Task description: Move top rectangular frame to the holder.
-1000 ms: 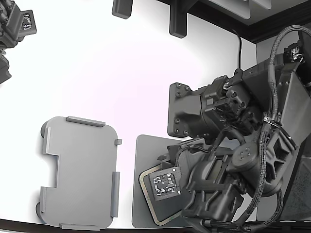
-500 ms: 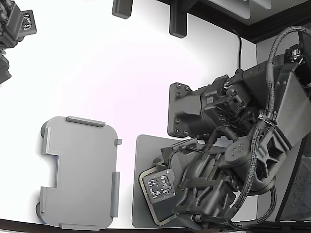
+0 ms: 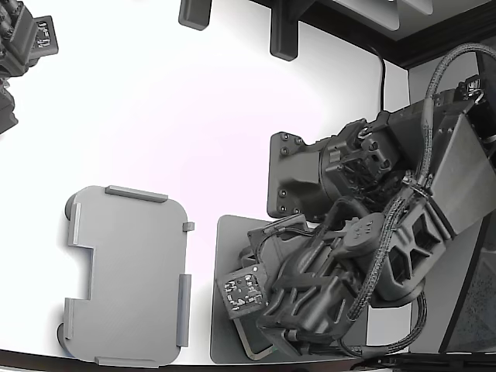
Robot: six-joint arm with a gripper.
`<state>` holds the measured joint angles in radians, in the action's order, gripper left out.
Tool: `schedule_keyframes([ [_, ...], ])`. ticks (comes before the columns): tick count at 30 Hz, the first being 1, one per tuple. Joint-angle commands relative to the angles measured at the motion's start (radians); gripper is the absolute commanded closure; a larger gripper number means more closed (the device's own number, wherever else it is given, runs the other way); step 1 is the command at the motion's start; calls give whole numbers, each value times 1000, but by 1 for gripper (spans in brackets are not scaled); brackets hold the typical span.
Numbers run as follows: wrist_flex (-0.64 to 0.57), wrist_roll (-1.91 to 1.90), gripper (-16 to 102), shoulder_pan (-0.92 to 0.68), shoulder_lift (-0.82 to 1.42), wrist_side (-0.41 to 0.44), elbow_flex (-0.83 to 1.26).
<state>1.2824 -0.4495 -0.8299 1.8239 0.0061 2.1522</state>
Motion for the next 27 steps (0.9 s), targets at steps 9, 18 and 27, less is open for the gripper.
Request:
schedule_keyframes([
  [9,-23,2,23,21,-3,0,-5],
  [18,-14,3,44,21,-20,11,-6],
  [27,63,-5,96,25,-55,23,-84],
])
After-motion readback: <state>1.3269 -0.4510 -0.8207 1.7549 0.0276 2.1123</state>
